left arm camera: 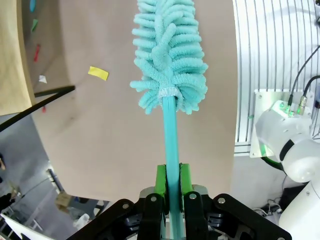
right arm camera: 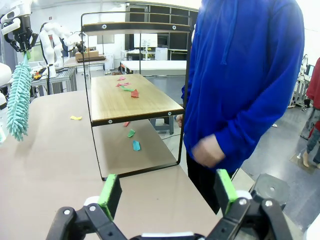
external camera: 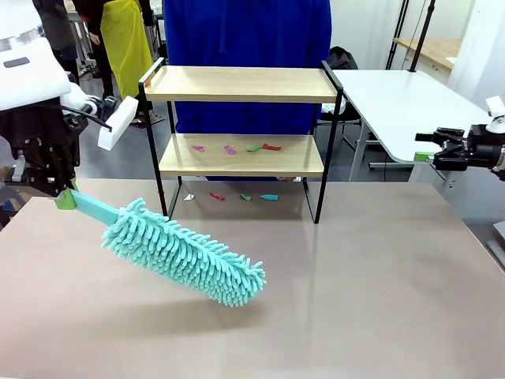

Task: Clean the shelf.
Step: Clean the specific section of the Shelf indicated by the human with the Duster.

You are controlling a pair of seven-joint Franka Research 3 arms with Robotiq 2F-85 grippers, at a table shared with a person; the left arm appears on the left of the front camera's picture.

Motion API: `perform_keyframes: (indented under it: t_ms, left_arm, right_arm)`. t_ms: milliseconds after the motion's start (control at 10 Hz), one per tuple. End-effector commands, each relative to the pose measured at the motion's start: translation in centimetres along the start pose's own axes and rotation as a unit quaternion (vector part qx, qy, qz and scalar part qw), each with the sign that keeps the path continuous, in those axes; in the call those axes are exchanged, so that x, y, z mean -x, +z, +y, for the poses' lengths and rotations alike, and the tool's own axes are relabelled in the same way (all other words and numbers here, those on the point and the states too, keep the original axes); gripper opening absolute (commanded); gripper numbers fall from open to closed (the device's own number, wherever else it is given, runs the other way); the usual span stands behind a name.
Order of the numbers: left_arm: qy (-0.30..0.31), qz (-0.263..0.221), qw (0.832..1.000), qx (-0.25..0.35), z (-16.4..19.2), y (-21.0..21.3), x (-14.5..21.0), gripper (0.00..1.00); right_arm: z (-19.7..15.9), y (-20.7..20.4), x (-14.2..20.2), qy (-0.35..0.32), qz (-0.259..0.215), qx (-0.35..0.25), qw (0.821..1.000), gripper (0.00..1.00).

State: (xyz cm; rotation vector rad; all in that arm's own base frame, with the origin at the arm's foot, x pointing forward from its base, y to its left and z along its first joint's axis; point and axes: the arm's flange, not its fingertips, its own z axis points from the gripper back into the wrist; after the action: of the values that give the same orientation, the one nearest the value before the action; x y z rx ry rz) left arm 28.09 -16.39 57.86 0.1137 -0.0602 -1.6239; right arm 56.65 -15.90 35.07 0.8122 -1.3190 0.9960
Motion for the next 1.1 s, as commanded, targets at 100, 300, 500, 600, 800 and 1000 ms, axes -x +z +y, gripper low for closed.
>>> perform_keyframes:
  t_ms: [100,300,500,600,800,1000]
  left_arm:
    - [-0.003,-0.005,1.0,0.003,-0.09,0.3,0.15,0.13]
    - [-0.003,-0.005,1.0,0.003,-0.09,0.3,0.15,0.13]
    - [-0.003,-0.005,1.0,0.003,-0.09,0.3,0.15,0.13]
    - [-0.003,-0.005,1.0,0.003,-0.09,0.3,0.15,0.13]
    - [-0.003,-0.005,1.0,0.003,-0.09,0.3,0.15,0.13]
    - [-0.003,-0.005,1.0,0.003,-0.09,0.3,0.15,0.13]
  right_arm:
    - [0.03,-0.04,-0.46,-0.008,0.004,0.001,1.0,1.0]
    - [0.03,-0.04,-0.46,-0.008,0.004,0.001,1.0,1.0]
    - [0.03,-0.04,-0.46,-0.008,0.004,0.001,1.0,1.0]
    - [0.03,-0.04,-0.46,-0.008,0.004,0.001,1.0,1.0]
    - [0.03,-0.04,-0.46,-0.008,0.004,0.001,1.0,1.0]
    - [0.03,-0.04,-0.46,-0.008,0.004,0.001,1.0,1.0]
